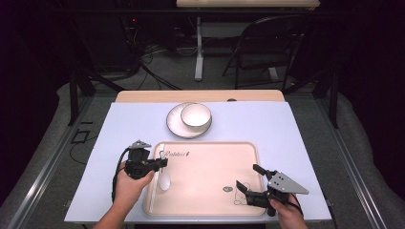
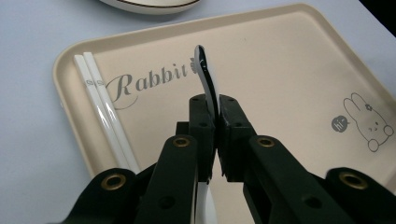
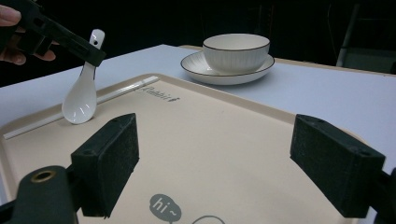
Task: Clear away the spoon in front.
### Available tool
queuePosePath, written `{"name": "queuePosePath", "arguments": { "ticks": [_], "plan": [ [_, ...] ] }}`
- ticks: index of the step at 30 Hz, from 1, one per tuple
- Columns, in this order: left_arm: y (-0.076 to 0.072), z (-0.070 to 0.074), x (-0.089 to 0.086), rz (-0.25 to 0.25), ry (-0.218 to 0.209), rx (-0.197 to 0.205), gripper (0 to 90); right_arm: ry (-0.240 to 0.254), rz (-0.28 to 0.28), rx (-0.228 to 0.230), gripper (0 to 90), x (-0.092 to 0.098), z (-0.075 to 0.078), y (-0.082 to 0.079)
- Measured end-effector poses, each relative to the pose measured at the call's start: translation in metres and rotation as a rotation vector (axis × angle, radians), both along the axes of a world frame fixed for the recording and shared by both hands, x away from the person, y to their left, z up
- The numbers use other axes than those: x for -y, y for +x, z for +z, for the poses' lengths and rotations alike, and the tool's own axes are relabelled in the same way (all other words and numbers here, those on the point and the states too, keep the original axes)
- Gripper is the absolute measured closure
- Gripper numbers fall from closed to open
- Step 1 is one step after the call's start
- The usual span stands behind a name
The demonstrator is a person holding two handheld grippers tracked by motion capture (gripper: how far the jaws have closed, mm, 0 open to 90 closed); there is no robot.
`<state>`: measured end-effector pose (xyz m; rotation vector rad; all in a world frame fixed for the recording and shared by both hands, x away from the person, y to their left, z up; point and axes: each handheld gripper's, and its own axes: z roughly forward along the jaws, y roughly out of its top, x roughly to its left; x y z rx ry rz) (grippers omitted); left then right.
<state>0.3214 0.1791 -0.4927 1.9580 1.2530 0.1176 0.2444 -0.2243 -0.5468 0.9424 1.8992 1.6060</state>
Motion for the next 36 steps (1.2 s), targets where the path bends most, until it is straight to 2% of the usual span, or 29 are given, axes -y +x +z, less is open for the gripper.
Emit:
{"name": "queuePosePath", "arguments": {
  "ticks": [9,17,36],
  "plan": [
    [0.012,-0.008,0.003,0.020,0.006,0.000,84.2,0.000,0.001,0.000,14.7,0.000,0.000,0.000],
    [0.025,-0.021,0.003,0.059,0.019,-0.020,80.5,0.000,0.001,0.000,14.7,0.000,0.000,0.000],
    [0.041,-0.048,0.002,0.090,0.037,-0.074,76.1,-0.001,0.003,-0.001,14.7,0.000,0.000,0.000]
  ]
}}
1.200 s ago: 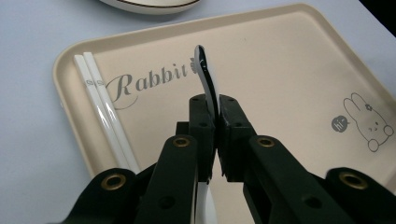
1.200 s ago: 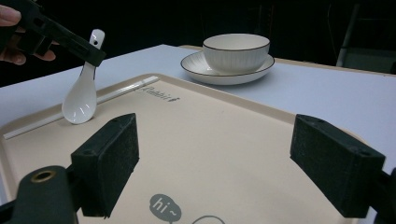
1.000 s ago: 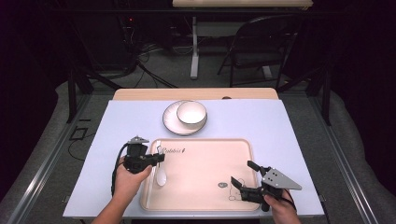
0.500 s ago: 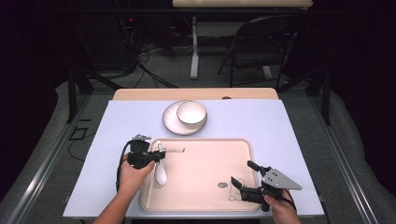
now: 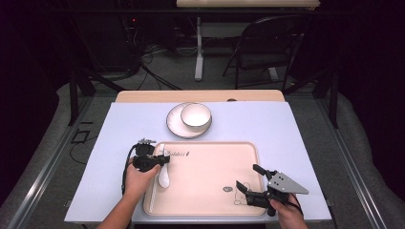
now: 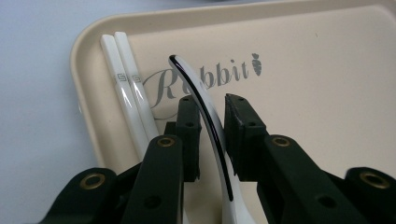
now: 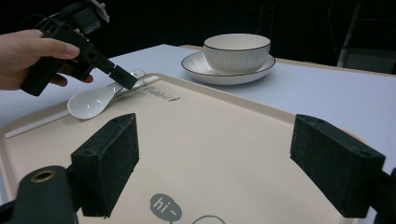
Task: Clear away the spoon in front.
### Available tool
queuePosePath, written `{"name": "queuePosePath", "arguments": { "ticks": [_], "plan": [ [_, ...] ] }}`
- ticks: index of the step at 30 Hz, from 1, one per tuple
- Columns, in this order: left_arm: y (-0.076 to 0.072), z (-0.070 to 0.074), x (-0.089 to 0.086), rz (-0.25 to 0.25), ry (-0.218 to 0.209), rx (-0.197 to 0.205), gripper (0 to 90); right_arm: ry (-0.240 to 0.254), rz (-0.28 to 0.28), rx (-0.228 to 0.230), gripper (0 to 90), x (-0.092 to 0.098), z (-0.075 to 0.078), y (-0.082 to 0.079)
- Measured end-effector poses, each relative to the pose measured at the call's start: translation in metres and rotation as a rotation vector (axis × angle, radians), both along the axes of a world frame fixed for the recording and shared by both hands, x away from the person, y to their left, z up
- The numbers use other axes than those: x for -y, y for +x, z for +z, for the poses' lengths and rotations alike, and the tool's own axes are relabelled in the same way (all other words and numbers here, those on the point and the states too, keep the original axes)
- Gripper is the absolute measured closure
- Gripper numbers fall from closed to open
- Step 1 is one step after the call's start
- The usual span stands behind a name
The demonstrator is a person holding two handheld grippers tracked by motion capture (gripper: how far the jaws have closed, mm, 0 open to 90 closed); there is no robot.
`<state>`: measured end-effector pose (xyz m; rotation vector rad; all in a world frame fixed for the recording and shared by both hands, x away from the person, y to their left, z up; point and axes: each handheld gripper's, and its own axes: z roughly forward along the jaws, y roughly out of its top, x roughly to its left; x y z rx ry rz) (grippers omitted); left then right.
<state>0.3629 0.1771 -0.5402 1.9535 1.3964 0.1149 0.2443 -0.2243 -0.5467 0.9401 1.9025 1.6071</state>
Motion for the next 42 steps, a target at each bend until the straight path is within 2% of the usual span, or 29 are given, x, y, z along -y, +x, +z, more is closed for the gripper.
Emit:
{"name": "queuePosePath", "arguments": {
  "ticks": [25,36,42],
  "plan": [
    [0.002,-0.007,-0.001,0.029,0.018,-0.020,72.5,0.000,0.001,0.002,14.7,0.000,0.000,0.000],
    [0.002,-0.002,0.000,0.029,0.050,0.001,69.0,-0.001,0.000,0.002,14.7,0.000,0.000,0.000],
    [0.001,0.004,0.000,0.031,0.054,0.026,64.2,-0.001,0.001,0.002,14.7,0.000,0.000,0.000]
  ]
}}
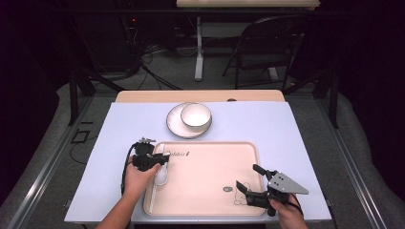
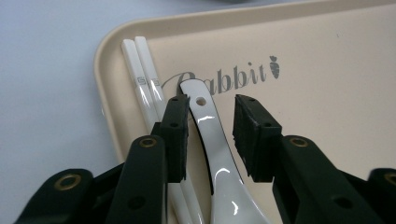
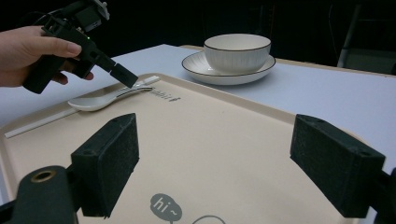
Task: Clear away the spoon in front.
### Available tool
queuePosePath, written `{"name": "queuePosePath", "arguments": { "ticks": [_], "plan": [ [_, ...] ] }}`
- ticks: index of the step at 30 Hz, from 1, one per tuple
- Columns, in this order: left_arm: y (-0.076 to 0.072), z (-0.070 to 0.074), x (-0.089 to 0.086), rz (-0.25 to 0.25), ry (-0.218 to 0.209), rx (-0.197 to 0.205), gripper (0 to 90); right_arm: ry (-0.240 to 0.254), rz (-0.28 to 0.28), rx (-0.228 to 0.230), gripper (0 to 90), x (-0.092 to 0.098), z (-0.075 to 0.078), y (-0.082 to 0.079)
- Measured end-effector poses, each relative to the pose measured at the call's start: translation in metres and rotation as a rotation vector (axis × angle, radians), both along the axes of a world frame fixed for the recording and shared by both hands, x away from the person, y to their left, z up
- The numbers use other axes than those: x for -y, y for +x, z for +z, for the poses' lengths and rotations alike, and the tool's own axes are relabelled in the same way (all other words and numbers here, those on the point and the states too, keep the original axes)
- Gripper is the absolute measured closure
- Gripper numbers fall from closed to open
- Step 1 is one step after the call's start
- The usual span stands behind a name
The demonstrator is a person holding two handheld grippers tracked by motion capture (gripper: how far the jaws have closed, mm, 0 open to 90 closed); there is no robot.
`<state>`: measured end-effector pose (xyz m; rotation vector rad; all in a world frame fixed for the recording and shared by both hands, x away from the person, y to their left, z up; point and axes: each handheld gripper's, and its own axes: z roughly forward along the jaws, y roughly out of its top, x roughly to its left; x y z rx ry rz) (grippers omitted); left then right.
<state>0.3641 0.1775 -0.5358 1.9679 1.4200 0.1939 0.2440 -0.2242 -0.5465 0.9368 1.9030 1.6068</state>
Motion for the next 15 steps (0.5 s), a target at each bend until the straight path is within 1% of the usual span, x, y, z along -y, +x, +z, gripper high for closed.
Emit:
{"name": "queuePosePath", "arguments": {
  "ticks": [2,4,7,9,10,15],
  "plan": [
    [-0.0005,0.0024,0.0004,0.001,0.007,0.014,60.7,0.001,-0.001,0.000,14.7,-0.0001,0.0000,-0.0001],
    [-0.0014,0.0044,0.0016,0.003,0.015,0.043,56.6,0.001,0.000,0.001,14.7,-0.0001,0.0001,-0.0002],
    [-0.0027,0.0080,0.0037,-0.002,0.060,0.101,48.5,0.000,-0.001,0.000,14.7,-0.0001,-0.0001,0.0001],
    [-0.0029,0.0101,0.0053,-0.003,0.089,0.129,43.6,0.000,0.000,0.001,14.7,-0.0002,-0.0001,0.0000],
    [-0.0029,0.0101,0.0053,-0.003,0.089,0.129,42.1,0.000,0.000,0.001,14.7,-0.0002,-0.0001,0.0000],
    [-0.0029,0.0101,0.0053,-0.003,0.089,0.129,42.1,0.000,0.000,0.000,14.7,-0.0002,-0.0001,0.0000]
  ]
}}
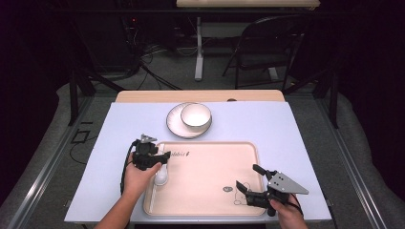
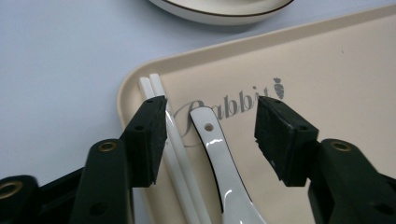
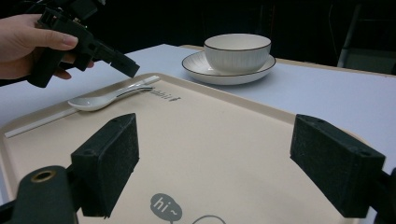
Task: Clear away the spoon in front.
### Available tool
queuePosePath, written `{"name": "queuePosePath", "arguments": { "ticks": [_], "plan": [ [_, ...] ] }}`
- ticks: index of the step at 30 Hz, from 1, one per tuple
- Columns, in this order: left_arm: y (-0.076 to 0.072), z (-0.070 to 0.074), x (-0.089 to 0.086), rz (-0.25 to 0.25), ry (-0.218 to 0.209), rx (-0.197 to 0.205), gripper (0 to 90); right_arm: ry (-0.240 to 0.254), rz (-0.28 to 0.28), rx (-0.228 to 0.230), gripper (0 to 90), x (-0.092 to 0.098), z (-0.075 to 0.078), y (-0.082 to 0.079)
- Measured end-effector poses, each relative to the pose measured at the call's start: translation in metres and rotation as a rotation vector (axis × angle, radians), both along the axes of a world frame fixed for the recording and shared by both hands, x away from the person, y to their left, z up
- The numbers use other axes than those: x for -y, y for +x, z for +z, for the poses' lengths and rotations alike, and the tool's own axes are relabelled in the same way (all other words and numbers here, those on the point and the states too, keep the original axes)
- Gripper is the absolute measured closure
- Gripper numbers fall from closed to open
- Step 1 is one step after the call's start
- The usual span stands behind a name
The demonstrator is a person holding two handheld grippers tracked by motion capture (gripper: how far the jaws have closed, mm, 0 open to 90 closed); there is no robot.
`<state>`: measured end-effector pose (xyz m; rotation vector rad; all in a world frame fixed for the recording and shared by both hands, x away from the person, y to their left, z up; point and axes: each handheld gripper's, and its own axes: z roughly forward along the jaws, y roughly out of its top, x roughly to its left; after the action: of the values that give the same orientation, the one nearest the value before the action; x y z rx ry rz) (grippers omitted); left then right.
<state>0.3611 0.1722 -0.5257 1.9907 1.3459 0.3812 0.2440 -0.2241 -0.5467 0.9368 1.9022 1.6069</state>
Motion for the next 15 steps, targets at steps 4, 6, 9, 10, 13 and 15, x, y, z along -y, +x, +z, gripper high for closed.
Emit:
{"name": "queuePosePath", "arguments": {
  "ticks": [4,6,9,10,13,15],
  "plan": [
    [0.005,0.014,0.004,-0.004,0.020,0.040,38.7,0.001,0.001,-0.001,14.7,0.000,0.000,0.000],
    [0.007,0.018,0.004,-0.009,0.026,0.045,38.9,0.001,-0.001,-0.001,14.7,0.000,0.000,0.000],
    [0.009,0.023,0.006,-0.007,0.029,0.059,38.7,0.001,-0.001,-0.001,14.8,0.000,0.000,0.000],
    [0.010,0.025,0.006,-0.001,0.026,0.062,38.6,0.001,-0.001,-0.002,14.7,0.000,0.000,0.000],
    [0.013,0.029,0.007,0.001,0.022,0.070,38.0,0.002,-0.001,-0.001,14.7,0.000,0.000,0.000],
    [0.015,0.033,0.006,0.003,0.019,0.069,37.9,0.001,-0.001,-0.002,14.7,0.000,0.000,0.000]
  ]
}}
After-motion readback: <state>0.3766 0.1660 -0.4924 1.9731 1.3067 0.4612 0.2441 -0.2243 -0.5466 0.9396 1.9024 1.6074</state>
